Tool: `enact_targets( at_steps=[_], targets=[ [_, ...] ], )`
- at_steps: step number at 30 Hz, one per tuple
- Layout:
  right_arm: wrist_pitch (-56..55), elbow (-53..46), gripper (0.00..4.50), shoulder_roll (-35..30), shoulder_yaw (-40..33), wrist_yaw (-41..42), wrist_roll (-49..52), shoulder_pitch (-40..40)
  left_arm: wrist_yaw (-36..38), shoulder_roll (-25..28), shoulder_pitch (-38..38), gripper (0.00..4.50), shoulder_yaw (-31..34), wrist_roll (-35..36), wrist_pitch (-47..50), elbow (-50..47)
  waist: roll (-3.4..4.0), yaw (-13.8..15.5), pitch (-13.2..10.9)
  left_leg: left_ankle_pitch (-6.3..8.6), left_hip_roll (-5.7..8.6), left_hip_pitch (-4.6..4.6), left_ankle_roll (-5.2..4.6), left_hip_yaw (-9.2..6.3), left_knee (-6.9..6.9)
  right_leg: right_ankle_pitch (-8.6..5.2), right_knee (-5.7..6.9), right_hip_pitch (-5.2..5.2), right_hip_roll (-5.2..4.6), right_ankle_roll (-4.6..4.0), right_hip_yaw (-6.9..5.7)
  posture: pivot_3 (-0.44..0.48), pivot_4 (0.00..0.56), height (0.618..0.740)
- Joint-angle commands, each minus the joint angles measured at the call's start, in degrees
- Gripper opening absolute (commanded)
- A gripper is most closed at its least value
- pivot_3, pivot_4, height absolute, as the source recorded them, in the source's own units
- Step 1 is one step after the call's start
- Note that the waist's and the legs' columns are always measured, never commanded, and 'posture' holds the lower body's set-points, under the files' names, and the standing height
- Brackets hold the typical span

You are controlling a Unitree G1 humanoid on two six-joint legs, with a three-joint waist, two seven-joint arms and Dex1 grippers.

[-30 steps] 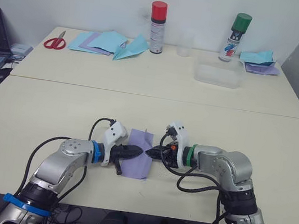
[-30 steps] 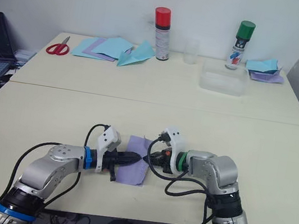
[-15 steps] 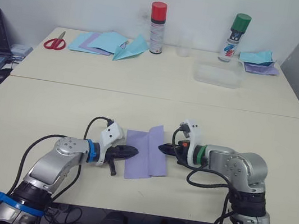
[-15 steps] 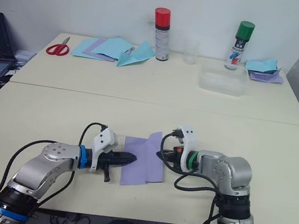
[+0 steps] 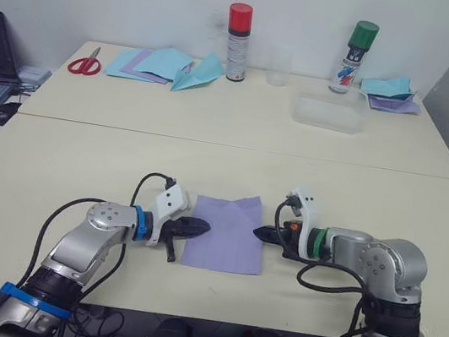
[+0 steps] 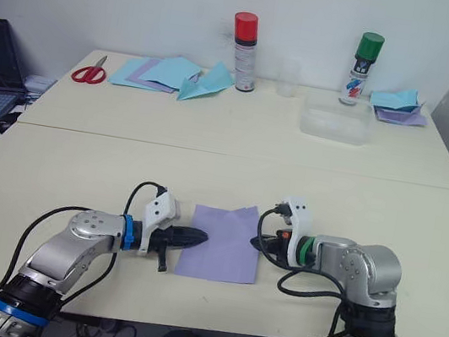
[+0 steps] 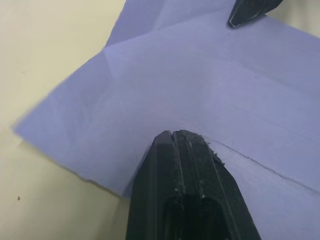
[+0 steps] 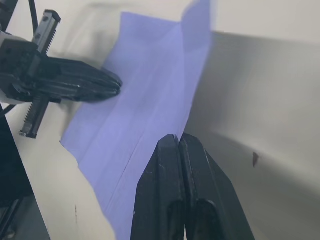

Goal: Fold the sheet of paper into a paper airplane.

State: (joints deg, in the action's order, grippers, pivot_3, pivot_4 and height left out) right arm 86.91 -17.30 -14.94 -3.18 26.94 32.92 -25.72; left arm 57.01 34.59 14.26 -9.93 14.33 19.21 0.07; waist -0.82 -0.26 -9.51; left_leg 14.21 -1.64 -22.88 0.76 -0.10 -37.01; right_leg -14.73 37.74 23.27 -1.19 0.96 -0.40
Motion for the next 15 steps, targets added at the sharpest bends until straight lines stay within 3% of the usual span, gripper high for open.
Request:
enact_targets(
  at_steps=[1,15],
  targets=[
    [-0.3,-2.69,0.04,-1.14,-0.51,-0.47,0.87,1.07,-0.05,-0.05,-0.19,0.0,-2.04,-2.47,-0.7,0.78,0.0,0.03,0.0,0.0,0.01,0.0,0.0,0.01,0.0,0.0,0.0,0.0,0.0,0.0,0.01,0.0,0.15,0.74],
    [-9.81,-1.16,0.04,-6.92,4.11,0.07,-1.76,1.94,-0.1,-0.25,-0.26,0.0,-3.48,-4.65,-1.56,2.31,-0.02,0.13,0.02,0.0,0.0,0.02,0.0,0.07,-0.01,0.0,0.01,-0.02,0.0,0.0,-0.03,0.0,0.15,0.74]
  ],
)
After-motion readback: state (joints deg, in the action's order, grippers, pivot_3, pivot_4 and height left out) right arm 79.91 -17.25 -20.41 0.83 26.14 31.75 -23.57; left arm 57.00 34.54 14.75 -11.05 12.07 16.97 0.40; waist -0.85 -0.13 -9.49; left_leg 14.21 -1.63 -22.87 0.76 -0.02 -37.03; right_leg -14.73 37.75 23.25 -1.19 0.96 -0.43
